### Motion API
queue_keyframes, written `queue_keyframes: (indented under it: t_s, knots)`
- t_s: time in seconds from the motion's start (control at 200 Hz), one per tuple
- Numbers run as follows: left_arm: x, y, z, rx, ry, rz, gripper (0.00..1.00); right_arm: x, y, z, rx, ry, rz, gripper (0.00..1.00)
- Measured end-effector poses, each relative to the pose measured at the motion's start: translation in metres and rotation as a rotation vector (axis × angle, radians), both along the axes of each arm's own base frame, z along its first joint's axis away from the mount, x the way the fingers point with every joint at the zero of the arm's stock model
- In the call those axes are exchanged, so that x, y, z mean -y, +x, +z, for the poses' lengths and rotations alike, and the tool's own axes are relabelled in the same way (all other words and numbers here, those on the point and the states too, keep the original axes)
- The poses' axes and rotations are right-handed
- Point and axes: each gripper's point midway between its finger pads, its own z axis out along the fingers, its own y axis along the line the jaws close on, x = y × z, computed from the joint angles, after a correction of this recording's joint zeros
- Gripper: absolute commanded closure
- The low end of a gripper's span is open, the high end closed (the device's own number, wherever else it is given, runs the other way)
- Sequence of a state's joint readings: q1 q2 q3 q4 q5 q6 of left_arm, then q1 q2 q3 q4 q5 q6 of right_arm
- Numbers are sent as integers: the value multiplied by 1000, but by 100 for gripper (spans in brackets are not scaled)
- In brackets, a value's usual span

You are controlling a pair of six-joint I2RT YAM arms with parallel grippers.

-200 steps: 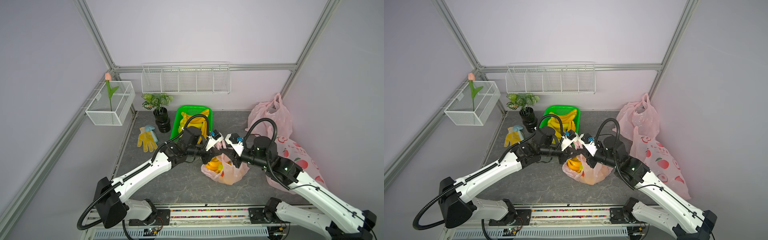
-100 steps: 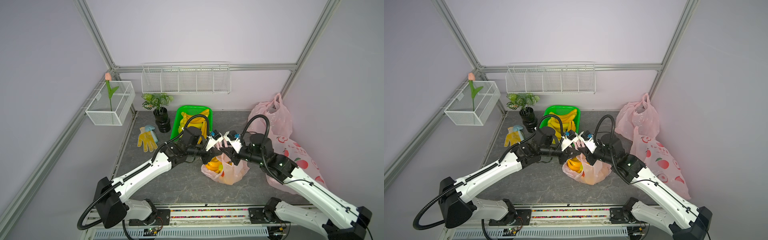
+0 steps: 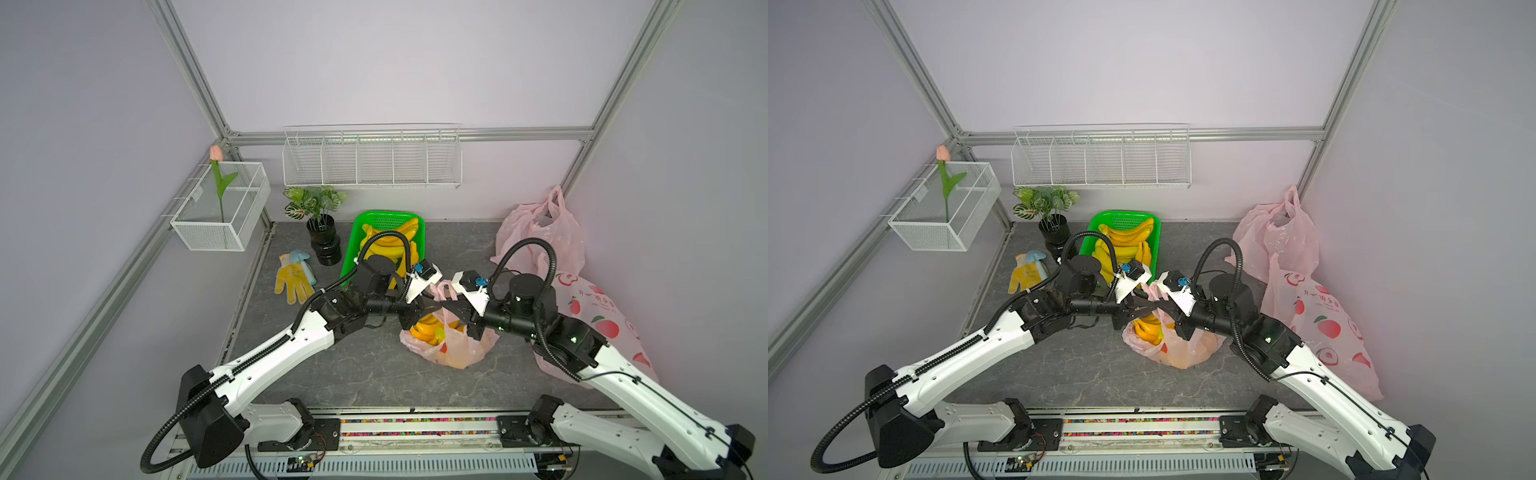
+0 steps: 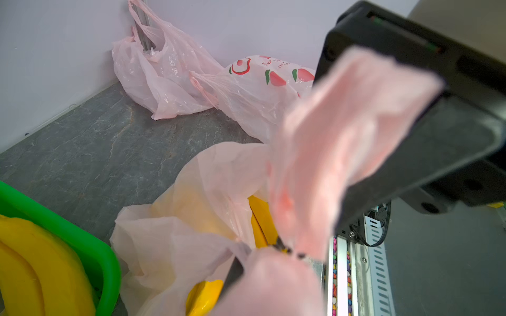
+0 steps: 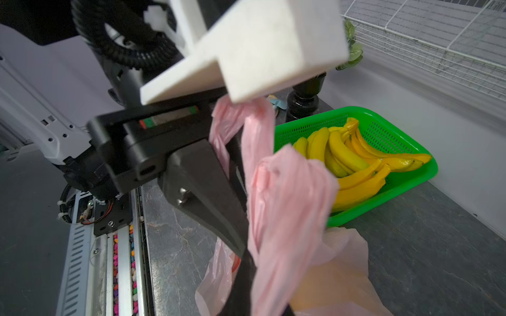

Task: Place the banana into a plastic bag & tie a knot
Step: Cross the plastic bag at the center of the board.

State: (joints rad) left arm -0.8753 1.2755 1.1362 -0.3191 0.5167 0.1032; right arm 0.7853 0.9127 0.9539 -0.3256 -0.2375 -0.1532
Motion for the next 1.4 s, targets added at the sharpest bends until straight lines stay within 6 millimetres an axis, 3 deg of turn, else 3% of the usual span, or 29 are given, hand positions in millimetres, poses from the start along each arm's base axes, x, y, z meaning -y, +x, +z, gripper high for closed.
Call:
queue_keyframes:
  t_s: [0.14, 0.505, 0.645, 0.825, 0.99, 1.174, 1.319, 1.399]
  knots:
    - [0, -6, -5, -13, 7, -38, 92, -4, -7, -2, 28, 4, 43, 93]
    - [6, -16, -23, -37, 41, -131, 94, -4, -42, -7, 137, 48, 164, 93]
    - [11, -15, -33, -49, 71, -163, 97, -10, -38, -11, 136, 21, 160, 93]
    - [20, 2, -38, -43, 89, -114, 100, -7, -18, -14, 140, -18, 64, 93]
    - [32, 49, -25, -10, 89, 61, 100, 25, 22, -10, 114, 5, -148, 94]
    - [51, 143, 19, 25, 19, 304, 100, 92, 103, -7, 28, 59, -491, 94]
    - [52, 220, 52, 35, -59, 480, 100, 138, 171, 24, 15, 124, -682, 93]
    - [46, 249, 61, 39, -87, 546, 100, 145, 194, 48, 47, 159, -707, 94]
